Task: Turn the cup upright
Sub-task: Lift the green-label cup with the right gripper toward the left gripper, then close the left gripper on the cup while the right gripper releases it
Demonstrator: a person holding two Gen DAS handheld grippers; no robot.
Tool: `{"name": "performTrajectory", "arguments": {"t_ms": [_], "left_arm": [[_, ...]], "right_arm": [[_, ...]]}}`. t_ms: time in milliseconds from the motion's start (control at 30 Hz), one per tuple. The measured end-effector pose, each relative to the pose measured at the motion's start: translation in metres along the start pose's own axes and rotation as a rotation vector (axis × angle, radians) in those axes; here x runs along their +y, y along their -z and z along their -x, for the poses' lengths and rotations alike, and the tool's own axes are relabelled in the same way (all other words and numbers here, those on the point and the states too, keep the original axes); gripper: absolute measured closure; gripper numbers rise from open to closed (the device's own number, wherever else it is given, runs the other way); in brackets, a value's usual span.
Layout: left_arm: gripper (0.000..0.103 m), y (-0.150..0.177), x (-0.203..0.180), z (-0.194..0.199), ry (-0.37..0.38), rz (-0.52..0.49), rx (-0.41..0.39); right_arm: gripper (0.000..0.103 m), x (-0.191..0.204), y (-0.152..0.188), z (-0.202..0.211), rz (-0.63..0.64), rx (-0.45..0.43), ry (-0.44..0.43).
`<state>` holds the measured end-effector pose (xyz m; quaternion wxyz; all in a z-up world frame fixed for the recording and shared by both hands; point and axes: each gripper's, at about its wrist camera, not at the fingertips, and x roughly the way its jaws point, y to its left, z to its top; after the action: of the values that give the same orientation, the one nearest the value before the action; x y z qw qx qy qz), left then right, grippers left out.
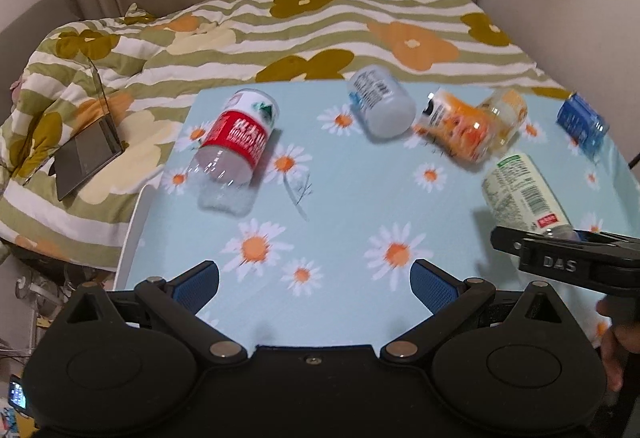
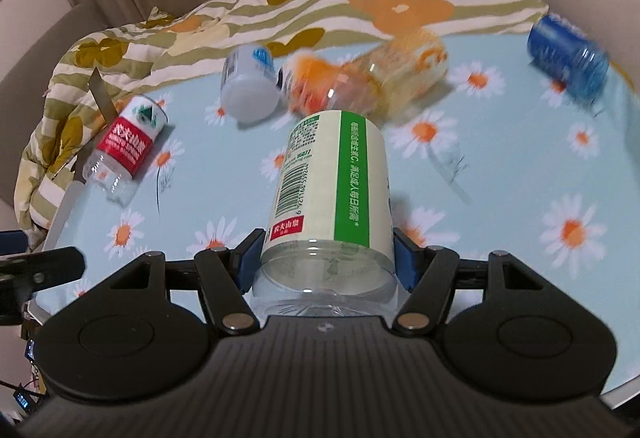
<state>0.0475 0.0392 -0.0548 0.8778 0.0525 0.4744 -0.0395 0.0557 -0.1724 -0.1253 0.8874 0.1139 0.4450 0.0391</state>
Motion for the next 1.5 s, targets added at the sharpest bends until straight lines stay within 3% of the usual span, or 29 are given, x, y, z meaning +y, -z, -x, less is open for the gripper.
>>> {"name": "performTrajectory", "arguments": {"t_ms": [433,500,633,767,967,1200,1367,1500], "left_arm": [[0.0,0.012,0.014,-0.006,0.005,-0.028,0.035],[0.0,0.012,0.014,-0.007,0.006,-0.024,0.036],[0.0,0.011,0.013,-0.006,0.007,-0.017,0.033],[0.0,0.009,0.009,-0.001,0.008,-0.012,0.025],[0.0,-0.004,-0.001,0.013,0.019,0.011,-0.014],[0.0,-0.036,-0.024,0.031,0.053,0.039,-0.077],[0.0,-0.061,-0.056,0.018,0.109,0.037,-0.025],[0.0,-0.076,-0.085,-0.011,0.125,0.02,0.084]], "right_arm": [[0.023,0.006,0.02,-0.017,0.008,-0.006,0.053],[0.02,0.006,0.019,-0.017,0.014,-0.002,0.065],[0.001,0.007,0.016,-0.017,0.023,0.008,0.086],[0.001,0.007,0.011,-0.014,0.035,0.019,0.076],[0.001,0.007,0.0,0.004,0.06,0.033,0.038],[0.0,-0.012,-0.023,0.056,0.099,0.006,-0.007],[0.0,-0.041,-0.031,0.081,0.187,-0.02,0.041],[0.0,-0.069,-0.034,0.086,0.234,0.036,0.09]]}}
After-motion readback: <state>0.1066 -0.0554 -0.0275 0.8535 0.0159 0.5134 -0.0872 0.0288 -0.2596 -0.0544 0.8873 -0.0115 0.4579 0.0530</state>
